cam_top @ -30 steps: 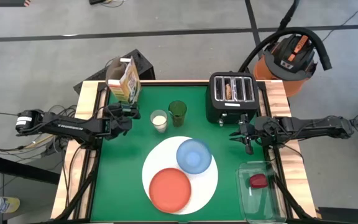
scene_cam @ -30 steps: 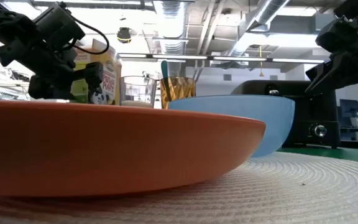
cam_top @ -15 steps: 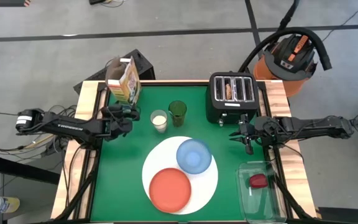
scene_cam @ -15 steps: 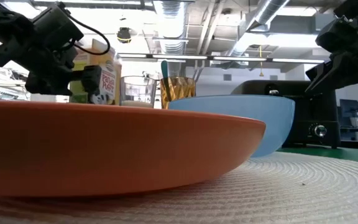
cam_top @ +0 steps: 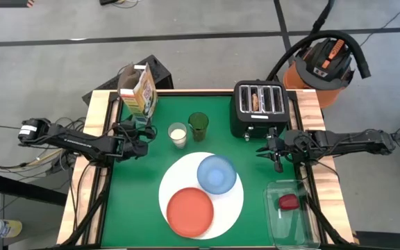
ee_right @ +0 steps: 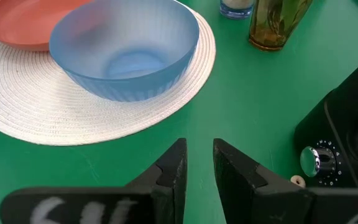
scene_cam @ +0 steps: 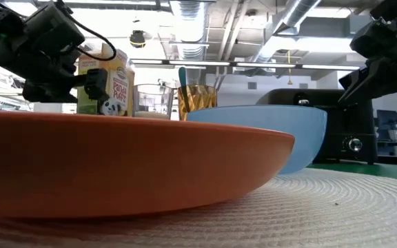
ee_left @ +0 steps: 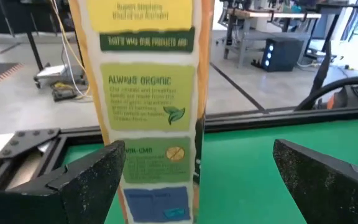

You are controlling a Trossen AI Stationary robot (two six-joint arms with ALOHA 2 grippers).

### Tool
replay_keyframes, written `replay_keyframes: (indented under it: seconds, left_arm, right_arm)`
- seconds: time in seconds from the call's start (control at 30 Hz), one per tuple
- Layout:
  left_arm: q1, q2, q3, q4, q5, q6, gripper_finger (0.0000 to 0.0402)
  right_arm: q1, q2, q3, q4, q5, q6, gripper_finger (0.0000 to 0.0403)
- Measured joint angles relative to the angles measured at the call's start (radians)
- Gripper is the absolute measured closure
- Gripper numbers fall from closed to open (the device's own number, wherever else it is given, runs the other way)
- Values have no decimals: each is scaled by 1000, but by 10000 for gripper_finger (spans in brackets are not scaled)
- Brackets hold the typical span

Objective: Arrange a breakfast setting
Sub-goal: Pour the cereal from the cereal box on the blue bowl

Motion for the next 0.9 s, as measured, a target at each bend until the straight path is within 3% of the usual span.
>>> replay_keyframes:
  seconds: [0.33, 0.7, 0.9]
  left_arm:
    - [79, 0, 0, -51, 29, -116, 2]
    - [164, 0, 0, -6, 33, -33, 2]
    - [215, 0, 0, 45, 105, -29, 2]
  right_arm:
    - [0, 0, 0, 0, 0, 0, 301]
    - [0, 0, 0, 0, 0, 0, 301]
    - [0, 0, 0, 0, 0, 0, 301]
